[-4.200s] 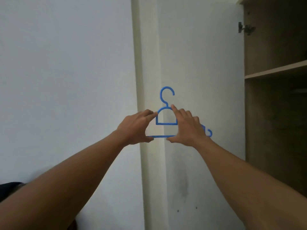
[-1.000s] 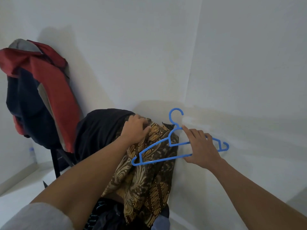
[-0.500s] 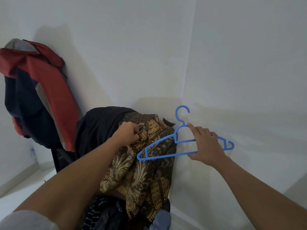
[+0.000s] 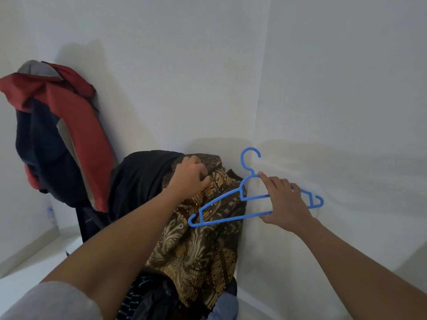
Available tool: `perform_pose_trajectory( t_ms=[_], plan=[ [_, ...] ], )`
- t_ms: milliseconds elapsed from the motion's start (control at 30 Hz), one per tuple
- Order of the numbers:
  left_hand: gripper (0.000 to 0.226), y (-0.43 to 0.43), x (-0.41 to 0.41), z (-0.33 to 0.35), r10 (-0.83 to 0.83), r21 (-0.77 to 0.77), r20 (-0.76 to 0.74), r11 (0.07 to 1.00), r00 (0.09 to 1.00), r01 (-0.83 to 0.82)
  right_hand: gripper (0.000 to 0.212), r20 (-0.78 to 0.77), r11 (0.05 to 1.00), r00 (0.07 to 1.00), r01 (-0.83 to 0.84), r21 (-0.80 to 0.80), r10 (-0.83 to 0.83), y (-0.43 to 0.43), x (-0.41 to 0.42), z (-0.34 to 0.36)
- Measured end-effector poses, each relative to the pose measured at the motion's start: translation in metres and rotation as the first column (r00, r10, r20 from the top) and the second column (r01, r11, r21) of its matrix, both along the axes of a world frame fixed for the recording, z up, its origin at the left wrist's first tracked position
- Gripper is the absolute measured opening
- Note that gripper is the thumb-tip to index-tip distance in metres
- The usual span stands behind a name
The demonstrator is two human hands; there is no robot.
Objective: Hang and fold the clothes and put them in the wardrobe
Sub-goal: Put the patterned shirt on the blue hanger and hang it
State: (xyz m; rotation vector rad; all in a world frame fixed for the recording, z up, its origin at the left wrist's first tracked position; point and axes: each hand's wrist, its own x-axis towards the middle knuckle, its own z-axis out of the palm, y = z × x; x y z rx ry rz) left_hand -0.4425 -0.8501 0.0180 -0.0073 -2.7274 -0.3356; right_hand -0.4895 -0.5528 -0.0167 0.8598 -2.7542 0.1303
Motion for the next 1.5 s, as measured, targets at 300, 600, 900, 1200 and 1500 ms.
perform_pose_trajectory(
  t_ms=[300,600,900,1200,1500],
  plan=[
    [0.031,0.032,-0.061,0.020,-0.042,-0.057,0.385,0.996,0.922,0.069,0.123,-0.022,1.000,1.000,0.013,-0.020,-0.013,0.017,-0.008,-0.003],
    [0.024,0.035,-0.059,0.016,0.039,-0.067,0.333,0.998,0.942,-0.018,0.121,-0.013,0.999,0.999,0.035,-0.017,-0.035,0.017,-0.011,0.001],
    [0.041,0.033,-0.053,0.032,0.016,-0.233,0.343,0.970,0.939,0.069,0.121,-0.016,0.998,0.998,0.056,-0.018,-0.056,0.012,-0.008,0.007],
    [0.025,0.025,-0.048,0.050,0.108,-0.476,0.307,0.878,0.946,0.055,0.123,-0.036,0.995,0.994,0.103,-0.017,-0.103,0.015,0.000,0.020],
    [0.037,0.013,-0.032,0.100,0.121,-0.500,0.276,0.865,0.953,0.035,0.125,-0.121,0.986,0.982,0.136,-0.094,-0.147,0.027,0.011,0.065]
  ],
)
